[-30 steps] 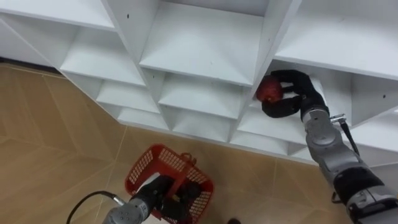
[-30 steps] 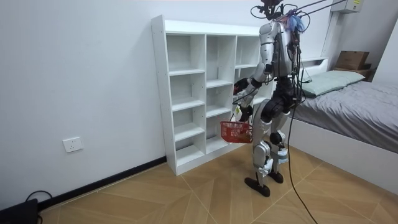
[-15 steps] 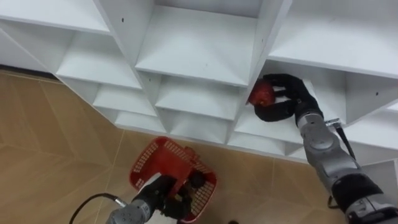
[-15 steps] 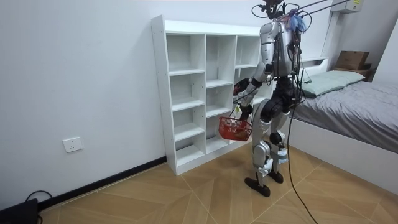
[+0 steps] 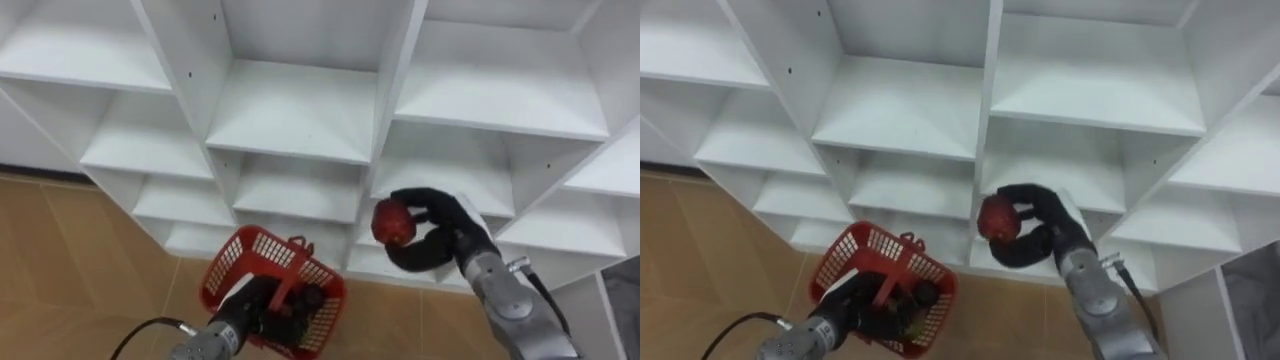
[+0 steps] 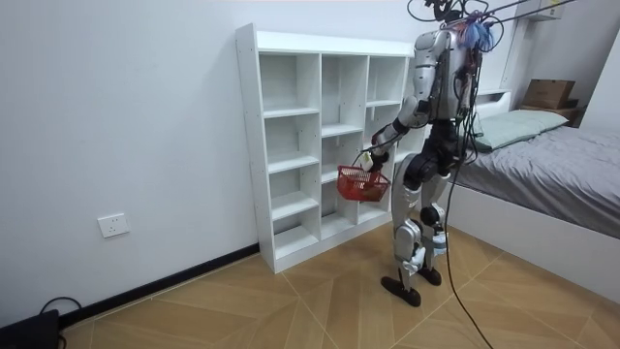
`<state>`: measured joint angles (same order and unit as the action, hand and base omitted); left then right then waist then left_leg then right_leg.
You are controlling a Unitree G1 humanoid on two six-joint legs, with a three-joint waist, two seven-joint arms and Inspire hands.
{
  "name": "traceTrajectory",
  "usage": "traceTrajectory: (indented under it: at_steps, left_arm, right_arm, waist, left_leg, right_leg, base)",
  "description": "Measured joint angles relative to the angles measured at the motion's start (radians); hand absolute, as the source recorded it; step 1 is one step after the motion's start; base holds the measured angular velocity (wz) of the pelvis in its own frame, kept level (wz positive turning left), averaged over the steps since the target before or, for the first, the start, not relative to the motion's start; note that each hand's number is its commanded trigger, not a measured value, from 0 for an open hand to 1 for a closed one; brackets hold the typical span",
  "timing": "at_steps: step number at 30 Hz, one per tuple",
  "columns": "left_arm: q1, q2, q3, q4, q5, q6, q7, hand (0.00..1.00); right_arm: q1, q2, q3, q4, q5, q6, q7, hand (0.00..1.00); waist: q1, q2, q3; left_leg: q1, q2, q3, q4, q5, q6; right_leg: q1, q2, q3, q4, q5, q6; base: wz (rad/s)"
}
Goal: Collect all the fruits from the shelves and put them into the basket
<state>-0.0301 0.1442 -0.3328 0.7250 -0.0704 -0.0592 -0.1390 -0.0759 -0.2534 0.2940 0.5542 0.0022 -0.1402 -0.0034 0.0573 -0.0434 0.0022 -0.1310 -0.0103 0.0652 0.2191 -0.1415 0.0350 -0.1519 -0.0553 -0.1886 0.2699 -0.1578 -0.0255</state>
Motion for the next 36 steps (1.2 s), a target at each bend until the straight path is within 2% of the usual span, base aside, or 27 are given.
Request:
traceTrajectory:
  at_steps: [4,10,20,27,36]
  left_arm:
    - [0.001,0.001,0.001,0.000,-0.006,-0.037,0.003,1.00]
    - [0.006,-0.013,0.006,-0.024,-0.004,-0.039,0.020,1.00]
    - [0.006,-0.001,0.040,-0.067,-0.005,-0.040,0.028,1.00]
    - [0.006,-0.009,0.039,-0.085,-0.006,-0.040,0.027,1.00]
    - [0.024,-0.002,0.040,-0.137,-0.006,-0.040,0.028,1.00]
  right_arm:
    - [0.029,0.006,0.001,-0.044,-0.036,-0.001,0.015,1.00]
    - [0.100,0.014,0.001,-0.215,-0.155,-0.002,0.042,1.00]
    - [0.104,0.021,0.012,-0.244,-0.256,0.009,0.100,1.00]
    - [0.119,0.024,0.081,-0.260,-0.271,0.010,0.117,1.00]
    - [0.135,0.040,0.094,-0.260,-0.286,0.011,0.115,1.00]
  waist:
    - [0.000,0.002,0.0004]
    - [0.000,0.002,0.0010]
    - [0.000,-0.012,0.0106]
    - [0.007,-0.025,0.0162]
    - [0.008,-0.023,0.0151]
  left_leg:
    - [0.047,0.002,0.004,-0.023,0.000,-0.001]
    - [0.064,0.003,0.017,-0.032,-0.001,-0.001]
    - [0.118,0.003,0.015,-0.060,-0.005,-0.003]
    - [0.139,0.004,0.014,-0.059,-0.009,-0.005]
    - [0.145,0.009,0.013,-0.054,-0.023,-0.007]
  right_leg:
    - [0.040,0.006,0.011,-0.016,0.001,0.001]
    - [0.050,0.007,0.020,-0.016,0.001,0.002]
    - [0.108,0.015,0.020,-0.049,-0.001,0.006]
    - [0.135,0.022,0.026,-0.061,-0.002,0.007]
    - [0.146,0.029,0.027,-0.068,-0.002,0.007]
  base:
    - [-0.06]
    - [-0.05]
    - [0.00]
    - [0.00]
    - [0.00]
